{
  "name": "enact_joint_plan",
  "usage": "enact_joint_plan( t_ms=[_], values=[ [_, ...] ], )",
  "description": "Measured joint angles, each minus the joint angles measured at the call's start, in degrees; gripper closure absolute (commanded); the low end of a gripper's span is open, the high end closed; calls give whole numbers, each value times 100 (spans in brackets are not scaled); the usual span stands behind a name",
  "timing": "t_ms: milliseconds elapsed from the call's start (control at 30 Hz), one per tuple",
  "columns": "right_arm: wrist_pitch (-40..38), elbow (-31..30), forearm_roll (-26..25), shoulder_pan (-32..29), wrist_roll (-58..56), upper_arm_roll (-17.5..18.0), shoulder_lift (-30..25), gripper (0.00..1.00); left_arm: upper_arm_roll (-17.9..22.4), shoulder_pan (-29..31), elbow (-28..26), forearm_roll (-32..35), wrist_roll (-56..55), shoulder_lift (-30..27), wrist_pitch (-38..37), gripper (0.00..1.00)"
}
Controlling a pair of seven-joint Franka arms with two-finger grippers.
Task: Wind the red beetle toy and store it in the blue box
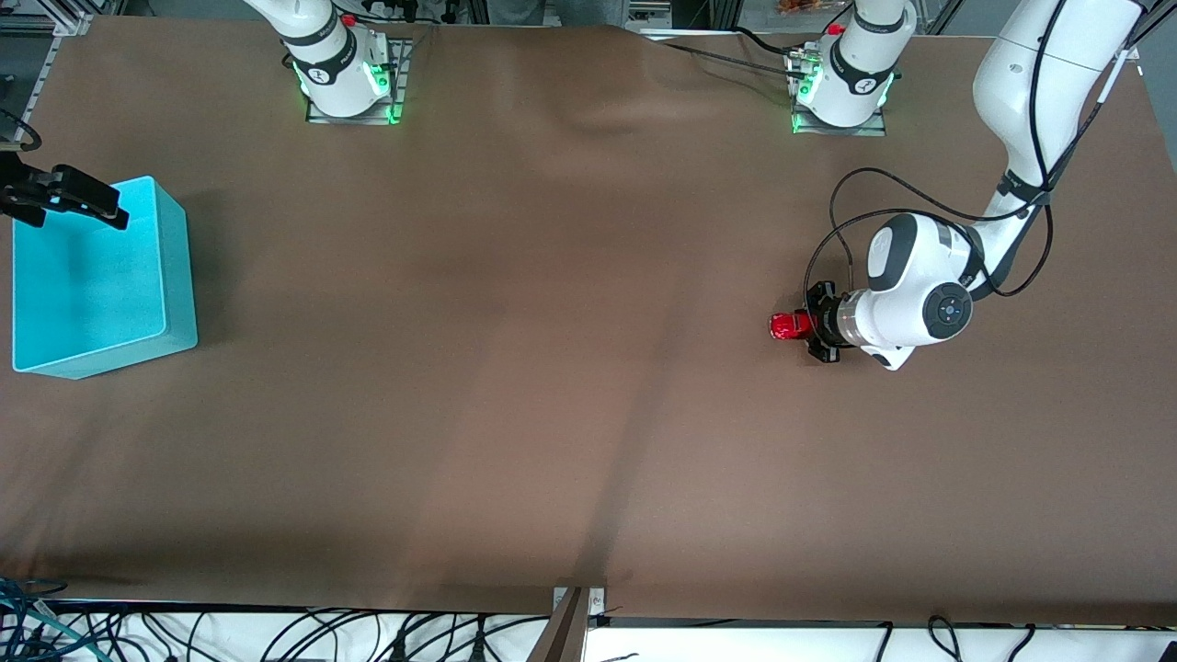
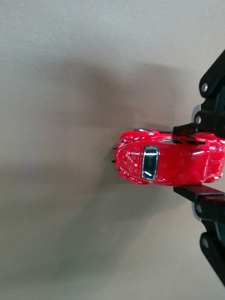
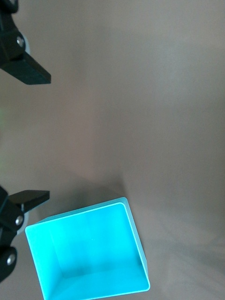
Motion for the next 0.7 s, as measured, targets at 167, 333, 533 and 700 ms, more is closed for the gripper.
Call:
enact_joint_plan(
  t_ms=[167,333,533,700],
  values=[
    [0,0,0,0,0,0,0,0,135,17,28,0,115,-15,-93,100],
    [0,0,0,0,0,0,0,0,310,48,36,2,314,-52,-178,100],
    [0,0,0,0,0,0,0,0,574,56,36,8,579,-106,-252,100],
    [0,0,0,0,0,0,0,0,737,106,36,8,803,-135,-284,100]
  ],
)
